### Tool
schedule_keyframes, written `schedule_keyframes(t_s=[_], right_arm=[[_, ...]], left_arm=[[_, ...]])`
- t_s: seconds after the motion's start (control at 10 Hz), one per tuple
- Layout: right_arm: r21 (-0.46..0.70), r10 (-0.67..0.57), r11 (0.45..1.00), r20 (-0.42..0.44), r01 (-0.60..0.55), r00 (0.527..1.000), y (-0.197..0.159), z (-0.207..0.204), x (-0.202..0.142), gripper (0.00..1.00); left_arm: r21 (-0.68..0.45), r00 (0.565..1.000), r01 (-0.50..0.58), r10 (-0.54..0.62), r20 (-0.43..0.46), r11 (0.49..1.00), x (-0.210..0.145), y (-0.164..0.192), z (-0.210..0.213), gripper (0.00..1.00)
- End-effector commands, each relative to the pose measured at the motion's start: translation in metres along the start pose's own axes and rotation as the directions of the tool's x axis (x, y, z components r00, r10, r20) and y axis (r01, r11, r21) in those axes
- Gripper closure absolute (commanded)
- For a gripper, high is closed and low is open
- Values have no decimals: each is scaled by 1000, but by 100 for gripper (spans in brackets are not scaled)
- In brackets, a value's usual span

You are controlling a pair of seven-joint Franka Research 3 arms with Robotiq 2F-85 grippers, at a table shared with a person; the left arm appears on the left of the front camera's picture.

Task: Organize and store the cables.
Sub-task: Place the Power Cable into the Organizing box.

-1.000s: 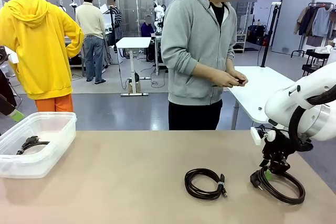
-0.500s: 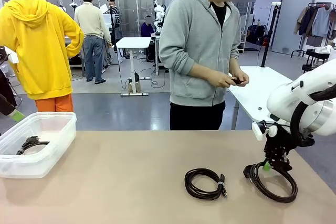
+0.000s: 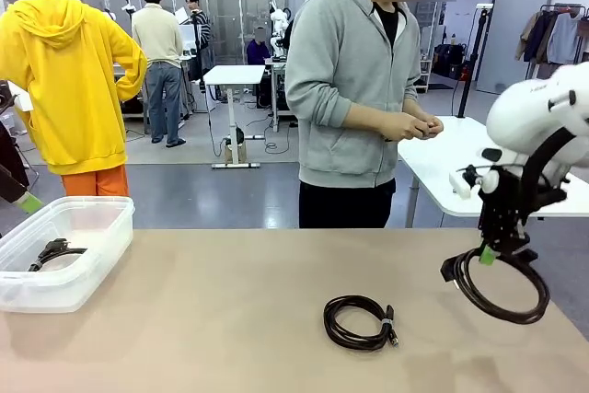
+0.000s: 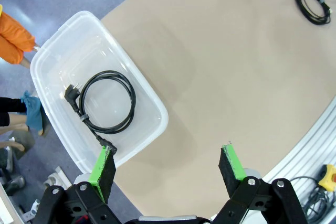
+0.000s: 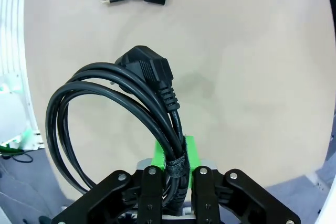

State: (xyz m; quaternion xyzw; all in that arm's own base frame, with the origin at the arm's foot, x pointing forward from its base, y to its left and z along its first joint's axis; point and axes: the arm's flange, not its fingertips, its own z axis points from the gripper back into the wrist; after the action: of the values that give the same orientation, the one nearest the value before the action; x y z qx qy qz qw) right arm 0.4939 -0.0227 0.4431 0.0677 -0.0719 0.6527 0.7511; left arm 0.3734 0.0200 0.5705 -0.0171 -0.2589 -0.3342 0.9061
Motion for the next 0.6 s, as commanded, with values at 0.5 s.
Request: schedule_keyframes(t_s=[0.5], right_arm=[[24, -178, 984, 65, 177, 982, 14, 25, 193, 100]], left_arm=[[15, 1000, -5, 5, -2, 1000, 2, 1, 1, 0]])
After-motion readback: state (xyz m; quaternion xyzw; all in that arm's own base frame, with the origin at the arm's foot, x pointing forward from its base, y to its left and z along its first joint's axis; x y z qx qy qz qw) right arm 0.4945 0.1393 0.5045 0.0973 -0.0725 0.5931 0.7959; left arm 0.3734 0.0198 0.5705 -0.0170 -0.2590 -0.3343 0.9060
